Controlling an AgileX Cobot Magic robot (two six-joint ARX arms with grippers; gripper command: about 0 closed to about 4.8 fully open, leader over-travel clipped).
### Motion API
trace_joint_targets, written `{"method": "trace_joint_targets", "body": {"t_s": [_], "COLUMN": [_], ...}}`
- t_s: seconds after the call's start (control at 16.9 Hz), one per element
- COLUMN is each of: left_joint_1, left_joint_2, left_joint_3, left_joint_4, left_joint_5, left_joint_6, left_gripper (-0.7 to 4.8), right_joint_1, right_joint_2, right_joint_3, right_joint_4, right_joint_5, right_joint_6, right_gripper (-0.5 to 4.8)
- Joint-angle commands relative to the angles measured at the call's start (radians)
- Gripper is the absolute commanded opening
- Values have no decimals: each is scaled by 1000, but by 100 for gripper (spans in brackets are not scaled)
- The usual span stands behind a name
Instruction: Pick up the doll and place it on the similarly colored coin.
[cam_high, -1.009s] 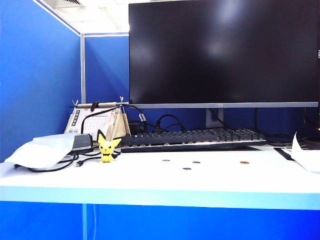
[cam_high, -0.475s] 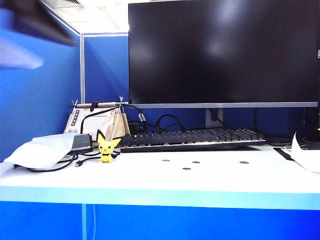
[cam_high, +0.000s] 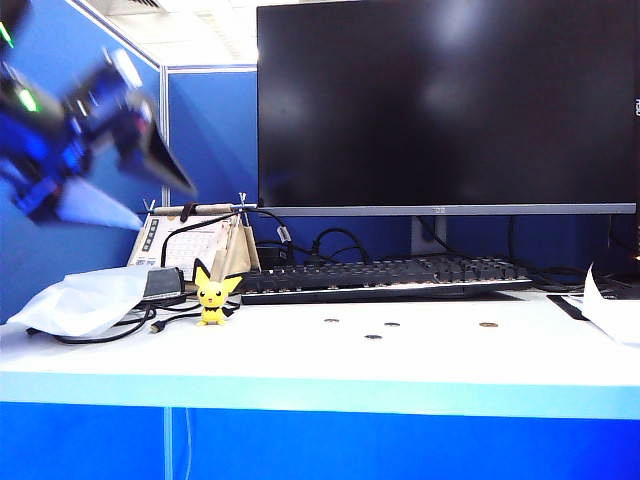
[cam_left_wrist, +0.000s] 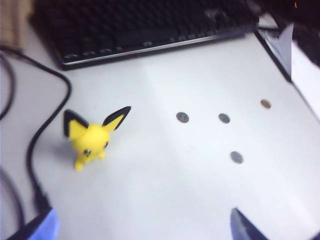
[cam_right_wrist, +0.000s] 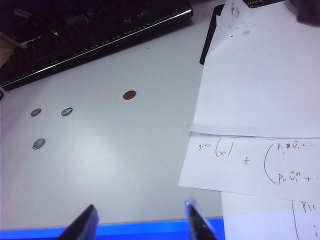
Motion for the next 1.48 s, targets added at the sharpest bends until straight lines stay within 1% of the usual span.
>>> {"method": "trace_joint_targets", "body": {"t_s": [0.06,0.12,0.18,0.24,0.3,0.36,0.42,0.53,0.59,0.71,0.77,0.83,0.95,1.01,1.36,1.48], "left_joint_1": [3,4,10,27,64,121,151,251,281,275,265,250,204,193,181,175], "left_joint_2": [106,131,153,174,221,269,291,359,401,456,475,490,520,531,633,659], "left_joint_3": [8,8,8,8,15,45,57,99,137,183,194,195,195,196,236,298], "left_joint_4": [158,180,204,237,303,313,317,356,365,363,355,349,309,306,325,331], "left_joint_5": [65,84,89,98,119,136,154,238,311,399,421,421,432,438,441,446], "left_joint_6": [201,259,293,311,324,297,283,241,240,262,263,266,369,397,427,425], "left_gripper": [479,479,479,479,479,479,479,479,479,479,479,479,479,479,479,479], "right_joint_1": [2,2,2,2,2,2,2,2,2,2,2,2,2,2,2,2], "right_joint_2": [0,0,0,0,0,0,0,0,-3,-5,-5,-5,-5,-5,-6,-6], "right_joint_3": [-2,-2,-2,-2,-2,-2,-2,-2,-2,-2,-2,-2,-2,-2,-2,-2], "right_joint_4": [-11,-11,-11,-11,-11,-11,-11,-11,-11,-11,-11,-11,-11,-11,-11,-11], "right_joint_5": [3,4,3,3,4,2,2,6,2,4,3,3,3,3,3,3], "right_joint_6": [0,0,0,0,0,0,0,0,0,0,0,0,0,0,0,0], "right_gripper": [232,232,232,232,232,232,232,232,232,232,232,232,232,232,232,232]}}
